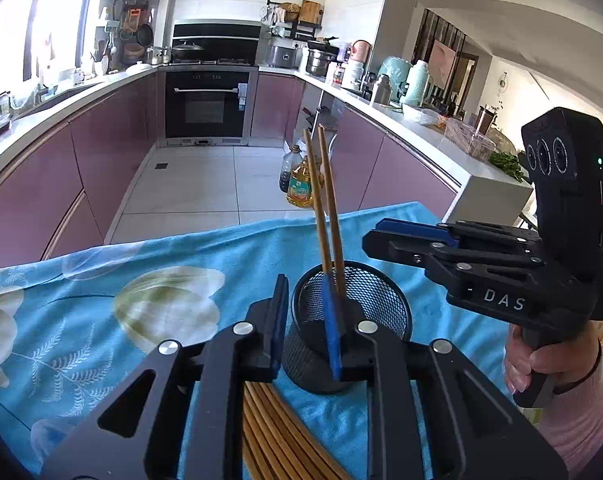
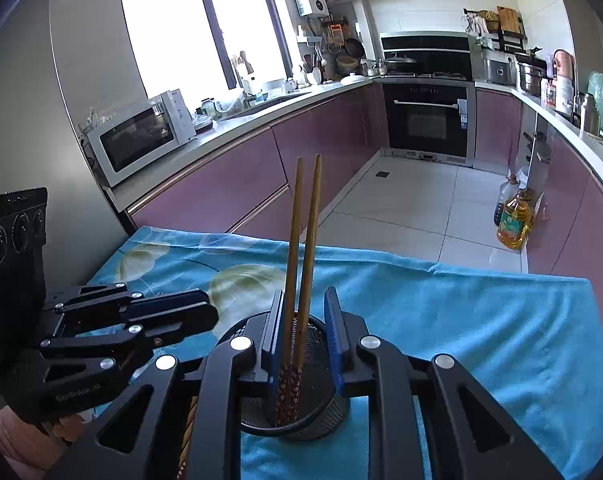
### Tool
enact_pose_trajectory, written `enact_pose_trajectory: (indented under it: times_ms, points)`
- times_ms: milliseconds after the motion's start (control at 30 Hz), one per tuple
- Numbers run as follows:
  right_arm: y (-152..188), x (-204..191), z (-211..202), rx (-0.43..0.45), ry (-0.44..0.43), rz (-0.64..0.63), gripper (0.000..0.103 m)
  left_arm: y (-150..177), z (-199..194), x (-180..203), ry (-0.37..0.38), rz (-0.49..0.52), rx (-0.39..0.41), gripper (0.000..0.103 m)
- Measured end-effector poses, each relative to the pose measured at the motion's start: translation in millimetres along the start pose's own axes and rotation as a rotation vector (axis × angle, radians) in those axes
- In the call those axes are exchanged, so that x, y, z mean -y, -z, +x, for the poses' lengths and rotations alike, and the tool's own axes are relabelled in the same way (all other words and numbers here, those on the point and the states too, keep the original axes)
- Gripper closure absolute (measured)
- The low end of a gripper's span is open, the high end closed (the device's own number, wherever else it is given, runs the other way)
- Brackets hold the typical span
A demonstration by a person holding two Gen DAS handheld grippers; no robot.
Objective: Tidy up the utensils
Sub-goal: 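Lower the right tool's chopstick into the mesh cup while the left tool does likewise, then open both tools and move them back to the chopsticks on the cloth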
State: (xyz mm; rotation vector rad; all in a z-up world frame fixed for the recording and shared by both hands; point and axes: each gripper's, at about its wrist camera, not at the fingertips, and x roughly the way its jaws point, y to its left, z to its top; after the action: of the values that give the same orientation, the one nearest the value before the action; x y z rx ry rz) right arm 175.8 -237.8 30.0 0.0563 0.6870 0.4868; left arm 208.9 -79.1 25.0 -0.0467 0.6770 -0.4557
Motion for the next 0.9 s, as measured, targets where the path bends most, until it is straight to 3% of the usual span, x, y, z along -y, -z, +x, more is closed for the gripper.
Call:
enact_pose_trajectory:
  times_ms: [67,167,267,567,900]
  points:
    - [5,-5,-12,0.024,-0.025,-0.001,0.075,7,-14,-5,-0.025,-0.003,0.027,0.069]
    - [18,-18,-30,0.050,-0.082,-0.025,0.067,20,-35,-16,-0.065,-0.009,0.054,0.065]
    - [41,-32,-32,0.017,-0.127,-0.052,0.059,41,-46,-29,-0.089,-0.025,0.037,0.058]
    - [102,-54,13,-0.173,-0.110,-0.036,0.057,120,-27,-44,-0.135,-0.019,-0.136,0.057]
    - [124,-60,25,-0.218,-0.027,-0.030,0.059,152,-7,-38,-0.157,0.002,-0.203,0.059]
